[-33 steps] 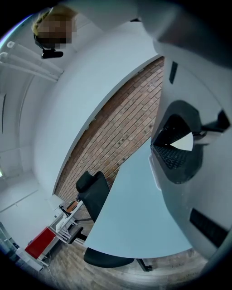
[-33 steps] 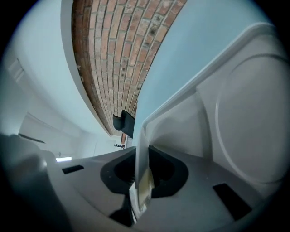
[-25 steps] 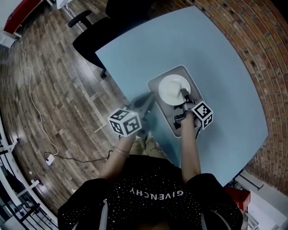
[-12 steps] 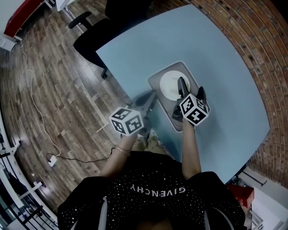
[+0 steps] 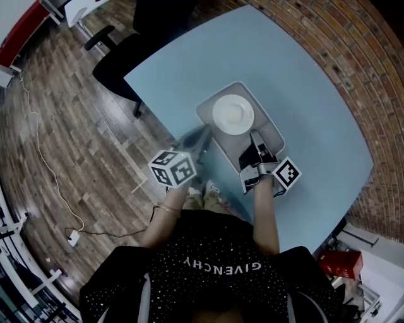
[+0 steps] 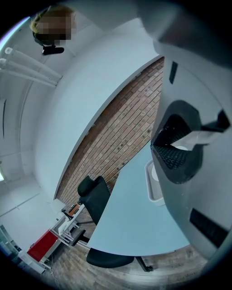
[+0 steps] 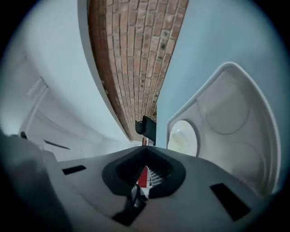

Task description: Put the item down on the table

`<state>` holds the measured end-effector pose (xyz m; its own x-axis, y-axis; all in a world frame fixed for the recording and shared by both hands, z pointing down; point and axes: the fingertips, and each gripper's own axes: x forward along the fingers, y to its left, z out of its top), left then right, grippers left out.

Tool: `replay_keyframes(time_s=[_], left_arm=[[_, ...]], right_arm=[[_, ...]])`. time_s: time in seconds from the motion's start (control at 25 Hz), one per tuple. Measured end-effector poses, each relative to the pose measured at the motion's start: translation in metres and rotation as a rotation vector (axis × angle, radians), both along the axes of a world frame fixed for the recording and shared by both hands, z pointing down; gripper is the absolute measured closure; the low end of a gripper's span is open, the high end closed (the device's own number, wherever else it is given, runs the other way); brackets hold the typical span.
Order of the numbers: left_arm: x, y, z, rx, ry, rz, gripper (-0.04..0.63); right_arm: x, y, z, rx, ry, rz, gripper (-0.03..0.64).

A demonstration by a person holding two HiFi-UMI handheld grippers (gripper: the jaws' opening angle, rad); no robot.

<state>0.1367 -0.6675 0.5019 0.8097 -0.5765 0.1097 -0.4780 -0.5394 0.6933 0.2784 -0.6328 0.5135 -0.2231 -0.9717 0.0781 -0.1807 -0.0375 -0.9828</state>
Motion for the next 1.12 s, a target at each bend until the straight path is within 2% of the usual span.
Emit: replay_keyframes(time_s=[0.16,0.32,0.56,1.12], left_arm=[[0.002,0.003,-0.003,-0.001,0.004,0.004,0.584],[0.011,0.005,-0.009,0.01,0.003,0.016,0.584],[0.017,0.011,-0.015,0.022,0.001,0.032,0.584],[0.03,0.023,-0.012,0.013,-0.012,0.066,0.585]], right_arm=[[0.003,0.018,0.005,-0.026,0.003,0.015,0.606],[0.011,0.022,-0.002,0.002,-0.073,0.041,0.606],[0.011,0.023,-0.004,0.009,-0.102,0.038,0.607],[0.007,0.022,0.001,-0.004,-0.116,0.011,0.606]])
